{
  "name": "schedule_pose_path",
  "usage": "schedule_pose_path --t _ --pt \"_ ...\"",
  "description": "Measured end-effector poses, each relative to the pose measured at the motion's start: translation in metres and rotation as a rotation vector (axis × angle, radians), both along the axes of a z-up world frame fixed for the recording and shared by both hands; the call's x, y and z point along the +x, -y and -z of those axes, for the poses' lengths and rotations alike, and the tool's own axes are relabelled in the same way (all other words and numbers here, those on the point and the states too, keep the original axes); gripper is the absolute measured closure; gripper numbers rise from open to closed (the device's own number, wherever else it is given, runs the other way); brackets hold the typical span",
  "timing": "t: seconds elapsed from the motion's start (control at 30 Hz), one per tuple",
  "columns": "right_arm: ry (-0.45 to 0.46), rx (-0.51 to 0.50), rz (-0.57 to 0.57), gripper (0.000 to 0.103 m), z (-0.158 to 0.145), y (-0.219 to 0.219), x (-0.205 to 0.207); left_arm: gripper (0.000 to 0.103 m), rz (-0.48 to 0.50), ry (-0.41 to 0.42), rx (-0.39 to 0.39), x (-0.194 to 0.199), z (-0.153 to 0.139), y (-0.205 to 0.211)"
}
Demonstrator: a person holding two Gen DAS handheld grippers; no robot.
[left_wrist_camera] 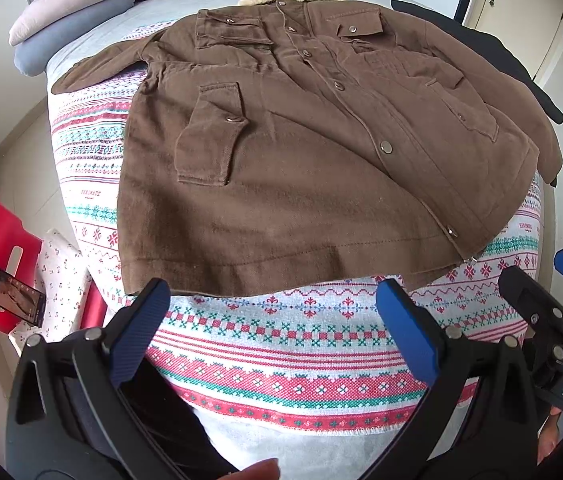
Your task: Fold large clothes
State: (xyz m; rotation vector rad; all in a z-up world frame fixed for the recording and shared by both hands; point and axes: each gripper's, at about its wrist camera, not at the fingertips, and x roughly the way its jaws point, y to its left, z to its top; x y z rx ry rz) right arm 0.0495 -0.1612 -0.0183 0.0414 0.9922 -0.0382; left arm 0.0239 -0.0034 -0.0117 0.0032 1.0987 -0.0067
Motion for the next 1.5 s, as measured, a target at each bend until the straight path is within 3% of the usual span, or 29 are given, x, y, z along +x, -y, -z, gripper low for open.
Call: schedule_pose_path --t 1.5 --pt "-0.009 0.002 0.004 0.000 0.0012 0.0032 -0.0003 0.000 0.010 -0.003 0.004 0.0012 -0.0033 0.0025"
